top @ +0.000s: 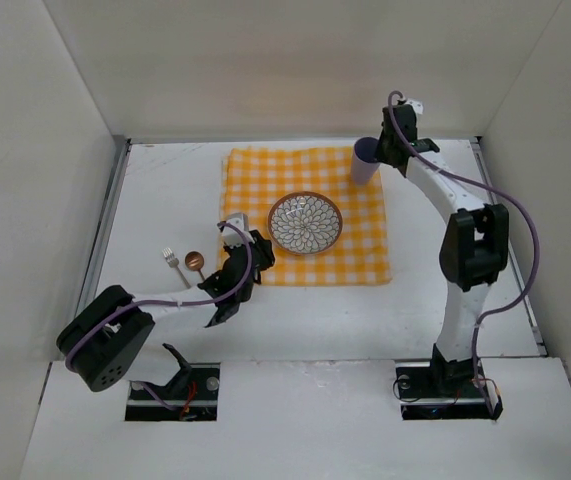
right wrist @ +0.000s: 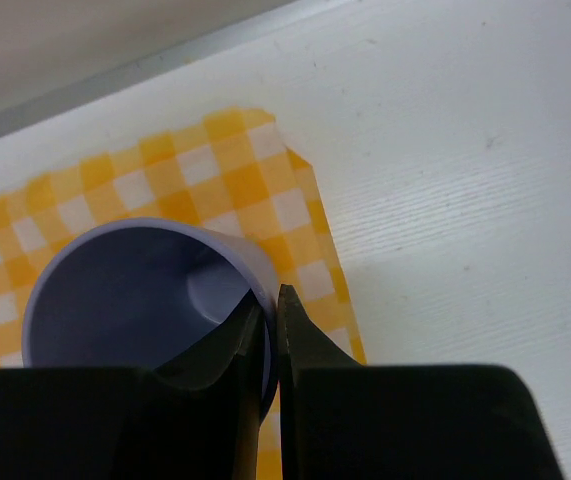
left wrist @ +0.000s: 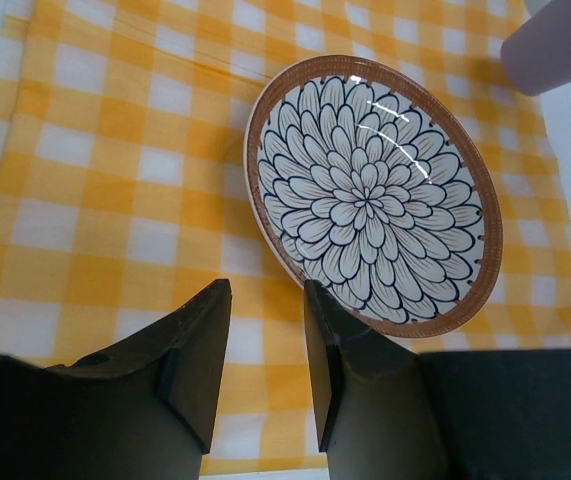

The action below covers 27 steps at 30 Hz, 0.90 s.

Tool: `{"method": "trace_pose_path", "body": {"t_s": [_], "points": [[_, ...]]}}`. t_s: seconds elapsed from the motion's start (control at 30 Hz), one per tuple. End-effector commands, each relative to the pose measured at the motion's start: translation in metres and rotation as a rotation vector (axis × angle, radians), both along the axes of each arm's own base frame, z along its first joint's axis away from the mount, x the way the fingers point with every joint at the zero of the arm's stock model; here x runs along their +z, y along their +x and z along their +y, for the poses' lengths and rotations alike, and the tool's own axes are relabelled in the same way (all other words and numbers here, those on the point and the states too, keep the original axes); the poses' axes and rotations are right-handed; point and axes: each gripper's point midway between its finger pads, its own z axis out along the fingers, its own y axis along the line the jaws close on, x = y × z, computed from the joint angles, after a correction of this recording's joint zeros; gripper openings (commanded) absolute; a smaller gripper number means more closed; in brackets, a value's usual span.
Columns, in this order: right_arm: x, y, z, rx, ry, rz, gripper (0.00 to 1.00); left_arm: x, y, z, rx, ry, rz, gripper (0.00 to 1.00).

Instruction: Set the dinner table for one person

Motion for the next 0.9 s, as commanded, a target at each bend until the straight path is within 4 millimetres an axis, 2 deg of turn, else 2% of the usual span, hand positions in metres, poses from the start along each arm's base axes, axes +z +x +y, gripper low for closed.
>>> {"method": "trace_pose_path", "body": {"t_s": [0.0,0.3,0.5,0.7,0.87], "points": [[0.030,0.009,0.002,0.029,-0.028,-0.035,0.09,0.013,0.007,-0.002,0.013,-0.051,-0.037,0.33],[-0.018,0.022,0.011,0.052,-0.046,0.068,0.11,0.015,0.007,0.002,0.020,-0.062,-0.038,0.34],[-0.024,0.028,0.012,0.059,-0.058,0.080,0.19,0.014,0.008,0.005,0.028,-0.058,-0.034,0.35],[0.004,0.026,0.012,0.062,-0.053,0.022,0.45,0.011,0.010,0.008,0.038,-0.046,-0.030,0.37],[0.052,0.017,0.015,0.076,-0.038,-0.080,0.56,0.014,0.014,0.020,0.071,-0.042,-0.035,0.40]]}}
